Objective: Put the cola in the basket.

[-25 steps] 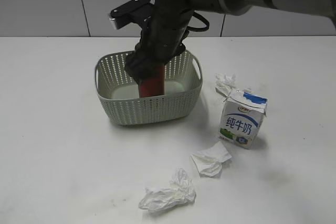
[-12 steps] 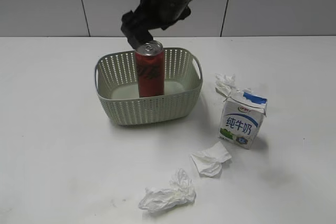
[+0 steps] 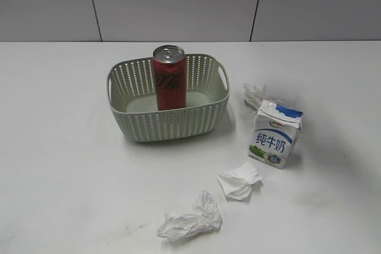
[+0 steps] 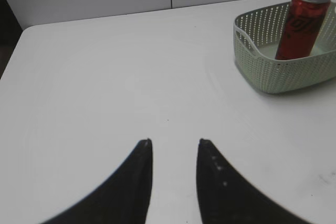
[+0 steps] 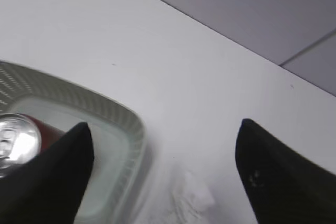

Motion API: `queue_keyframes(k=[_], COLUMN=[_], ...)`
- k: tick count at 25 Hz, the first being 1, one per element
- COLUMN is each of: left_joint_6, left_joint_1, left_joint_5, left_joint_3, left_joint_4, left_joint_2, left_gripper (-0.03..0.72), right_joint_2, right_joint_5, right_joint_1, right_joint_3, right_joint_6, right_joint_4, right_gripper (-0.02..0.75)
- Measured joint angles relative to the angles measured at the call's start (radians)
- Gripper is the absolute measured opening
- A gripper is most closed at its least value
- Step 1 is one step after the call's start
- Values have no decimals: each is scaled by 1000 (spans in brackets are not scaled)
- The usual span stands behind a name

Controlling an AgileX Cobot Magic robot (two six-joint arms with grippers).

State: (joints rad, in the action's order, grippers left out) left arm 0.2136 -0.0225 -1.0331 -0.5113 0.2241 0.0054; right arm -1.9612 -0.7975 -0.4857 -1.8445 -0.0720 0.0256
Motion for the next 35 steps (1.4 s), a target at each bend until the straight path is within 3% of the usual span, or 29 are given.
queue_keyframes(k=[8, 18, 24, 35], left_joint_6=[0, 0, 0, 0], left_joint_1=[0, 0, 0, 0], left_joint_5=[0, 0, 0, 0], left_joint_3=[0, 0, 0, 0], left_joint_4=[0, 0, 0, 0], left_joint_2=[0, 0, 0, 0], left_gripper=[232, 232, 232, 232], right_joint_2=[13, 98, 283, 788], right_joint_5=[-127, -403, -409, -414], right_joint_1=[246, 455, 480, 480], right_joint_3=[0, 11, 160, 698], right_joint_6=[26, 31, 32, 31], right_joint_4=[-10, -16, 25, 33], right_gripper=[617, 591, 589, 587])
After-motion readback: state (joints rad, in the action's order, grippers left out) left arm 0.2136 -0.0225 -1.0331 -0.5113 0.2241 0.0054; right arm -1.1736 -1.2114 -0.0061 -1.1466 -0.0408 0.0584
